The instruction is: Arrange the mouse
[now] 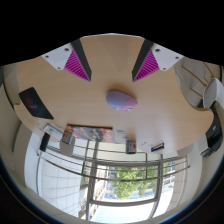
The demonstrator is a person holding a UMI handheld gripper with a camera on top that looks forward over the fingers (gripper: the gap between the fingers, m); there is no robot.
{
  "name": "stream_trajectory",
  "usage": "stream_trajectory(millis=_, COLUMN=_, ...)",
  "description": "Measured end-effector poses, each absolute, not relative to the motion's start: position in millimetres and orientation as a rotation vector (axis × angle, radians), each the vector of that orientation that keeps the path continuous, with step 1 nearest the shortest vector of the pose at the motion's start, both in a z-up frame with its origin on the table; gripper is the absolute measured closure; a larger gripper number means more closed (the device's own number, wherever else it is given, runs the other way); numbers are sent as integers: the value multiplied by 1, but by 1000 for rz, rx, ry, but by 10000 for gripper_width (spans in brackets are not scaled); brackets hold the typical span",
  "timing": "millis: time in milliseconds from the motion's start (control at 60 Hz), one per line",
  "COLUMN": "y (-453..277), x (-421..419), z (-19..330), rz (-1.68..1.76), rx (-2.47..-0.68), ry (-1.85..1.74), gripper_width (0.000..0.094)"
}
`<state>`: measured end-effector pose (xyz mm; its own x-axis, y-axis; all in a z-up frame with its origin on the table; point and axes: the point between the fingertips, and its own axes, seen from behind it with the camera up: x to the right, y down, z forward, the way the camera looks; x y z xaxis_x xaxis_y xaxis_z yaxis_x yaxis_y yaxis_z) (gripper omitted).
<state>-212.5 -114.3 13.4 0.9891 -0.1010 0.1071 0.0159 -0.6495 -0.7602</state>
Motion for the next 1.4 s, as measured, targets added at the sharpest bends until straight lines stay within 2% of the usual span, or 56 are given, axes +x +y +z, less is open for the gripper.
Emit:
stream_trajectory(millis=150, y=-46, x=-208, z=-6, rz=-181, rx=-2290, ry=8, gripper_width=90)
stream_trajectory(millis=383, y=18, x=-203, z=-10, rz=-147, rx=-2292, ry=-52, gripper_width=102)
stream_trajectory(millis=467, y=34, x=-204, z=-15, rz=-98, rx=-2289, ry=-45, gripper_width=181)
stream_trajectory(millis=567, y=43, x=-213, z=-18, rz=-16, rx=-2290, ry=-23, gripper_width=342)
stream_trajectory(millis=667, y=41, x=-212, z=-17, rz=-45, rx=-2279, ry=-40, gripper_width=367)
stream_trajectory(millis=850, y=38, x=-218, z=-15, rz=-7, rx=-2295, ry=-19, gripper_width=491)
stream_trajectory(millis=900, y=33, x=-222, z=2, rz=4, rx=-2272, ry=-47, gripper_width=504)
stream_trajectory(millis=983, y=30, x=-228, z=57, rz=17, rx=-2178, ry=-100, gripper_width=504)
stream_trajectory(millis=1100, y=10, x=-218, z=166, rz=75, rx=-2027, ry=-131, gripper_width=506)
stream_trajectory(millis=1250, y=0, x=-121, z=281, rz=68, rx=-1866, ry=-89, gripper_width=506)
stream_trajectory(millis=1350, y=2, x=-17, z=309, rz=12, rx=-1818, ry=-34, gripper_width=508)
stream_trajectory(millis=1400, y=7, x=42, z=298, rz=-42, rx=-1829, ry=-11, gripper_width=509)
